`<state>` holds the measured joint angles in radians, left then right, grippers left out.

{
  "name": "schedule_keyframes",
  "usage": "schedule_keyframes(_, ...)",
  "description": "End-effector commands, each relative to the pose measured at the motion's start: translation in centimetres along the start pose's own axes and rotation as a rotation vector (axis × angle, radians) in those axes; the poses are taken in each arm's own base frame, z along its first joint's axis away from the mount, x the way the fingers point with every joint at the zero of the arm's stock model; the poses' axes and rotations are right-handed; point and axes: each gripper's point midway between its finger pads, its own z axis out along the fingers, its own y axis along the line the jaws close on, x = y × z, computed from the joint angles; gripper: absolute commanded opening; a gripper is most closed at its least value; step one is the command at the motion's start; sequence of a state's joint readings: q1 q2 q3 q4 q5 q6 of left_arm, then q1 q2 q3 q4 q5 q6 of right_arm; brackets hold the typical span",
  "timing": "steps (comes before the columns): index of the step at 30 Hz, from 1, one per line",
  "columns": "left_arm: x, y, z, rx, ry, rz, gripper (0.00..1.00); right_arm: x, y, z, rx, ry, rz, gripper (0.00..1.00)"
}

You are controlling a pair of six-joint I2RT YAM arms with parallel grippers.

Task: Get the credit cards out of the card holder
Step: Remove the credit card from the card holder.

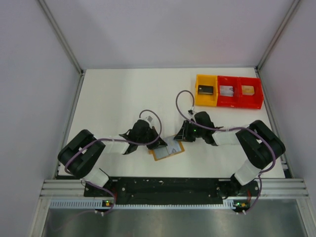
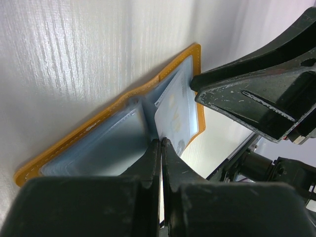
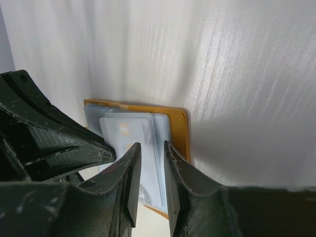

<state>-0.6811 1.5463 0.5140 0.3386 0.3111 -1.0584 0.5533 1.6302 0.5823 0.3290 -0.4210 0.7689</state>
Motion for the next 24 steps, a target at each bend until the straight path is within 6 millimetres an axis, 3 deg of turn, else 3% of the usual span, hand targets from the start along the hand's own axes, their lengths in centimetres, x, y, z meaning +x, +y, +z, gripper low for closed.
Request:
schedule_keyframes(1, -0.3, -0.4, -0.4, 0.025, -0.021, 0.005, 0.00, 1.0, -1.0, -0.3, 0.018, 0.041, -0.043, 0.26)
schedule_keyframes(8, -0.2, -0.2, 0.0, 0.013, -0.004, 0.003, 0.00, 0.9, 0.2, -0.4, -0.044, 0.063, -0.089, 0.24)
schedule_keyframes(24, -0.2, 0.0, 0.2, 0.007, -0.004, 0.003, 0.00, 2.2, -2.2, 0.6, 0.070, 0.149, -0.084, 0.25)
